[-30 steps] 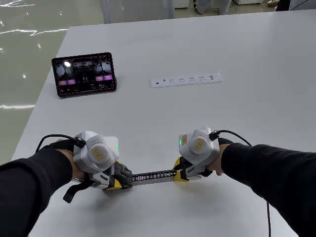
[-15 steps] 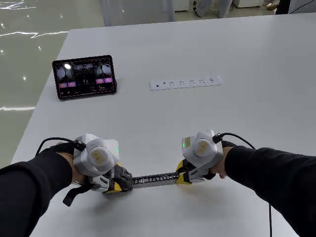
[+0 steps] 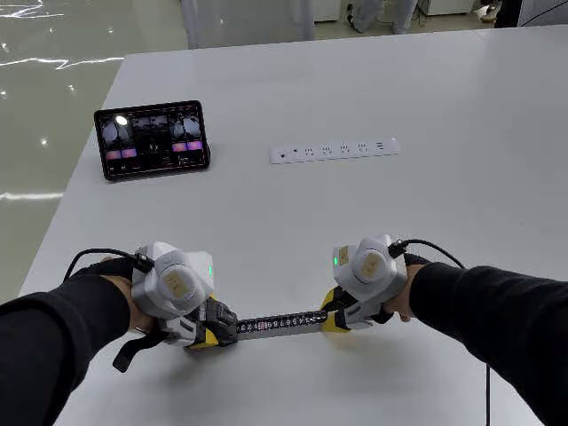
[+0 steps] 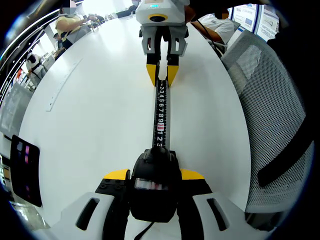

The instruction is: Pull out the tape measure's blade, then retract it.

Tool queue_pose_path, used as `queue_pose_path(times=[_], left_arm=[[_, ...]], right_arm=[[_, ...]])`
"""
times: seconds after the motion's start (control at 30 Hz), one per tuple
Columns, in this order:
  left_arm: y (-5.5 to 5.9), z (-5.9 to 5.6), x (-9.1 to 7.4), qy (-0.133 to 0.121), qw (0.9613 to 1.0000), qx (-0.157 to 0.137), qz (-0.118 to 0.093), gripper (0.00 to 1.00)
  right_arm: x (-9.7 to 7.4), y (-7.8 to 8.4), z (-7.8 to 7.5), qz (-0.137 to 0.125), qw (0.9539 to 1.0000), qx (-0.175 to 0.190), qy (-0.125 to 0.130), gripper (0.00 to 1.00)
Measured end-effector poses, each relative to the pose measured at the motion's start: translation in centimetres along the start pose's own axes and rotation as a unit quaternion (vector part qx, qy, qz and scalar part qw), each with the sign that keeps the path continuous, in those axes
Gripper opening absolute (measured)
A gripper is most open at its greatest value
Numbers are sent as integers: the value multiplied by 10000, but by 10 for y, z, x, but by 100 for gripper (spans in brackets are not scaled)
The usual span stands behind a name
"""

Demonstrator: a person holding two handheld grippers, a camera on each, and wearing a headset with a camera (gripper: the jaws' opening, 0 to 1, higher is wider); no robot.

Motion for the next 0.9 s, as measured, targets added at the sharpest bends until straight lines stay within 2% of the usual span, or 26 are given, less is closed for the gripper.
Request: queue_pose_path(times=[0.9], left_arm=[[0, 0, 0, -5, 10000, -2, 5, 31]], right_arm=[[-8, 8, 1, 33, 10000, 63, 23, 9]])
Point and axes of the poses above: the centre of the closed fingertips' face, and the gripper's own axes: x roughly forward along the fingers, z roughly to its left, y roughly out of its underside, the point moved 8 cm from there along -x, roughly backward along the fingers, and after that the axes turned 9 degrees about -y, right-handed, at the moved point
